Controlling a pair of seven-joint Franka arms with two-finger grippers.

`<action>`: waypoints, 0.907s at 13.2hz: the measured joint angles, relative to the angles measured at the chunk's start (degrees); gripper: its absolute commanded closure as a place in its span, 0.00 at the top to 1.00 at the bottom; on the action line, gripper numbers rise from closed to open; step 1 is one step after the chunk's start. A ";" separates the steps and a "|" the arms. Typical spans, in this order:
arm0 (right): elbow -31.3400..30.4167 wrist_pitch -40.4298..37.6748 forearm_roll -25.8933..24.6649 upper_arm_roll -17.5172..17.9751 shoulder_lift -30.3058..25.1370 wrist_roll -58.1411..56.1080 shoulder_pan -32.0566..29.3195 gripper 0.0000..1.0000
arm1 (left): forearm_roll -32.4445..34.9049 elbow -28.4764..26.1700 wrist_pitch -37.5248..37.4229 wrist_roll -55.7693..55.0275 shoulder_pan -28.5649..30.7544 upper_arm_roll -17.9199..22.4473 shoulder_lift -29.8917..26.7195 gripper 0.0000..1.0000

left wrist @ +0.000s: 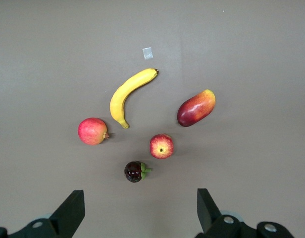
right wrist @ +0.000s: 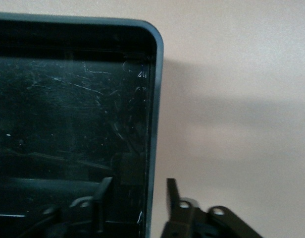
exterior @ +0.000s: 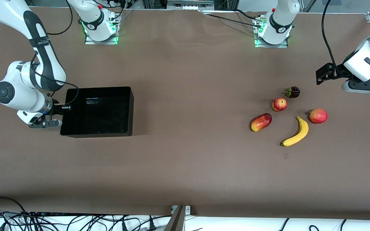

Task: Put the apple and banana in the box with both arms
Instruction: 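Lower the right gripper and grasp the black box's rim, then slide the box toward the fruit while the left gripper reaches the apple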

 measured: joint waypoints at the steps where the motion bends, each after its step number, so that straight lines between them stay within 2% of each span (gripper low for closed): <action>1: -0.03 -0.01 0.00 -0.06 -0.03 -0.27 -0.17 0.00 | 0.00 0.01 0.00 0.00 0.00 0.00 0.00 1.00; 7: 2.38 -1.37 0.13 0.43 -1.89 -4.14 -0.28 0.00 | 0.00 0.01 -0.03 0.00 0.02 0.00 0.00 1.00; 9: 6.53 -5.88 1.27 2.44 -2.11 -4.17 -0.28 0.00 | 0.00 0.01 -0.03 0.00 0.03 0.01 0.00 1.00; 12: 13.30 -12.13 6.28 7.48 -1.33 0.69 0.20 0.00 | 0.00 0.01 -0.05 0.00 0.08 0.02 0.03 1.00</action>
